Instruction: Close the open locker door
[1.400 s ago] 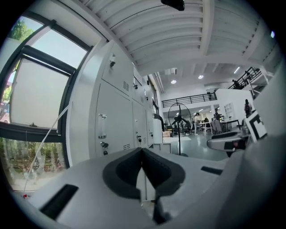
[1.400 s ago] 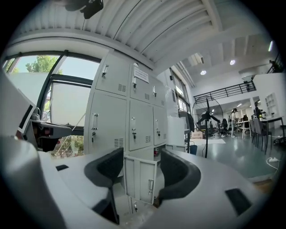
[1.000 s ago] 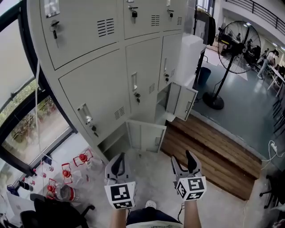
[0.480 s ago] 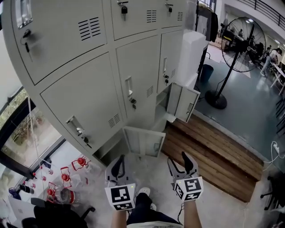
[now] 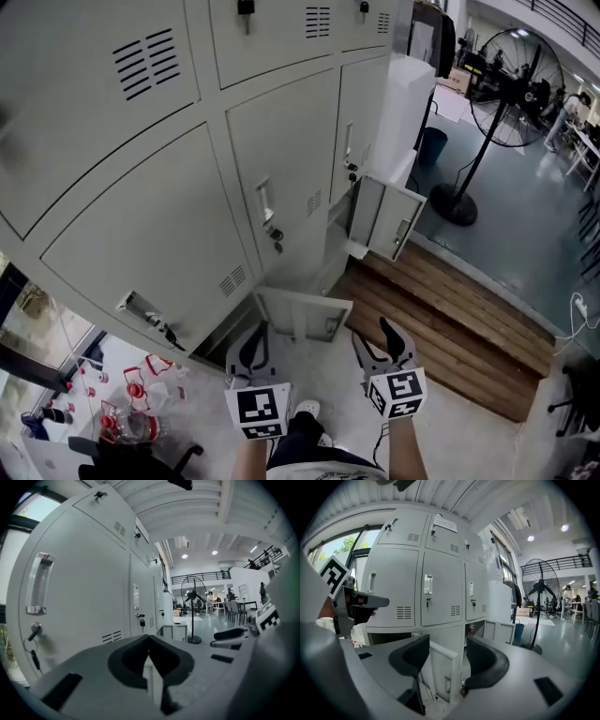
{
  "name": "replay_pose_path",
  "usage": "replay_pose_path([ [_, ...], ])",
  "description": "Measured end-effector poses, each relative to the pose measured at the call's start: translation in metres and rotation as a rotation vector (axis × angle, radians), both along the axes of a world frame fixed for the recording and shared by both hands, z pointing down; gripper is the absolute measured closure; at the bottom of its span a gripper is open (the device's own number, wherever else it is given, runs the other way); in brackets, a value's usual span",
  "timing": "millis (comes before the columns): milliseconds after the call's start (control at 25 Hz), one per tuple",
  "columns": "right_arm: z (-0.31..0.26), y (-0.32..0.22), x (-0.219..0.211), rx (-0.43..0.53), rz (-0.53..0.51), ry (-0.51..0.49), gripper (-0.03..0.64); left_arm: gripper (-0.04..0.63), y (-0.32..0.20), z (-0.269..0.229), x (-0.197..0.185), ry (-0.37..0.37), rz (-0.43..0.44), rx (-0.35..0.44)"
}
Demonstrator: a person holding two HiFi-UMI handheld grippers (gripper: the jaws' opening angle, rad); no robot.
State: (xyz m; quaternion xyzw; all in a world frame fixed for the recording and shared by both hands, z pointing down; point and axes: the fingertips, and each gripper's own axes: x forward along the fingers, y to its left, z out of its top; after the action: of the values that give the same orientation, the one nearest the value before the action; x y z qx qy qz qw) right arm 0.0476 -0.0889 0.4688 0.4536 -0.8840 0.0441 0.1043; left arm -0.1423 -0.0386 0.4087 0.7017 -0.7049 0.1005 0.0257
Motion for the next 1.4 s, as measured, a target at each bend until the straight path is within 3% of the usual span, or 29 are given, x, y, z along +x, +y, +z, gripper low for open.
replay_pose_path([
  [560,0.057,-0.064,-0.027,-0.106,-0.046,0.083,0.365,0.592,-0.074,0.035,-0.019,0.013,0.053,-0.083],
  [1120,0.096,-0.081,-0.046,-0.166,-0.164,0.153,0.367,0.592,-0.093,0.057,-0.034,0.018,0.048,-0.127],
  [1280,0.098,-0.083,-0.046,-0.162,-0.177,0.153,0.44,0.592,-0.093,0.06,-0.036,0.016,0.04,-0.136],
  [1400,0.097,-0.081,-0.046,-0.162,-0.19,0.153,0.445,0.592,-0.091,0.06,-0.037,0.015,0.032,-0.139],
])
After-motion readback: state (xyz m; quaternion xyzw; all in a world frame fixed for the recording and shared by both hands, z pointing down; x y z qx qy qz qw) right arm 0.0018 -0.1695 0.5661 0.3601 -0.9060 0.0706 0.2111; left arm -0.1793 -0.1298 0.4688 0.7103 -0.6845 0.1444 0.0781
